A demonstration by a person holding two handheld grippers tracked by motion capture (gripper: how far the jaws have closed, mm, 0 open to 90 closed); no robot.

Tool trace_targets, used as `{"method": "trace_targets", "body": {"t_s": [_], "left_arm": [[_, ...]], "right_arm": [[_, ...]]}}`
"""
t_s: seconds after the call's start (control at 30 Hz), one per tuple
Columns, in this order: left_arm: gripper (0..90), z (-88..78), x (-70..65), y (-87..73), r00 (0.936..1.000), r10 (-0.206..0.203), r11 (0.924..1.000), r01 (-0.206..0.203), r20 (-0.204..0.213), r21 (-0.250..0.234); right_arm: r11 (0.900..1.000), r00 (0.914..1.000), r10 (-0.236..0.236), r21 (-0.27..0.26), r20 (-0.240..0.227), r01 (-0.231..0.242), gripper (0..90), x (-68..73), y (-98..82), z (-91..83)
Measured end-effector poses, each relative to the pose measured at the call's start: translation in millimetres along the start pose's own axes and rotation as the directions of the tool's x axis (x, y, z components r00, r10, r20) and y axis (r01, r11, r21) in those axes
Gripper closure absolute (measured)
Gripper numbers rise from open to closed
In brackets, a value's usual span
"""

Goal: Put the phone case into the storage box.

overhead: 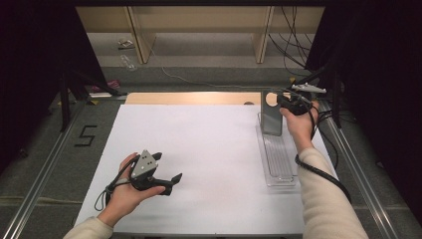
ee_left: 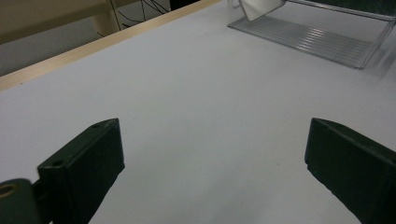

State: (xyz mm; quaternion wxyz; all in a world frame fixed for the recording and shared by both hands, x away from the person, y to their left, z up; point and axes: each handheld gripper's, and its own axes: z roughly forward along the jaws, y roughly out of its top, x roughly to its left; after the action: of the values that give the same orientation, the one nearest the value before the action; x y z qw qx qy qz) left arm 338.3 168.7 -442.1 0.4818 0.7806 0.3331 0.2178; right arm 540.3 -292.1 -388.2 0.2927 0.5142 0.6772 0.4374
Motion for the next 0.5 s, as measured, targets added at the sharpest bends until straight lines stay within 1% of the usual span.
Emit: {"method": "trace_targets", "body": {"t_s": [0.5], "left_arm": [[4.2, 0.1, 0.0, 0.0, 1.0000, -0.001, 1.0000, 0.001, 0.000, 0.000]], "right_arm": [[1.000, 1.0000, 0.000, 0.004, -0.010, 0.000, 81.5, 0.9, -0.1, 0.9]]}}
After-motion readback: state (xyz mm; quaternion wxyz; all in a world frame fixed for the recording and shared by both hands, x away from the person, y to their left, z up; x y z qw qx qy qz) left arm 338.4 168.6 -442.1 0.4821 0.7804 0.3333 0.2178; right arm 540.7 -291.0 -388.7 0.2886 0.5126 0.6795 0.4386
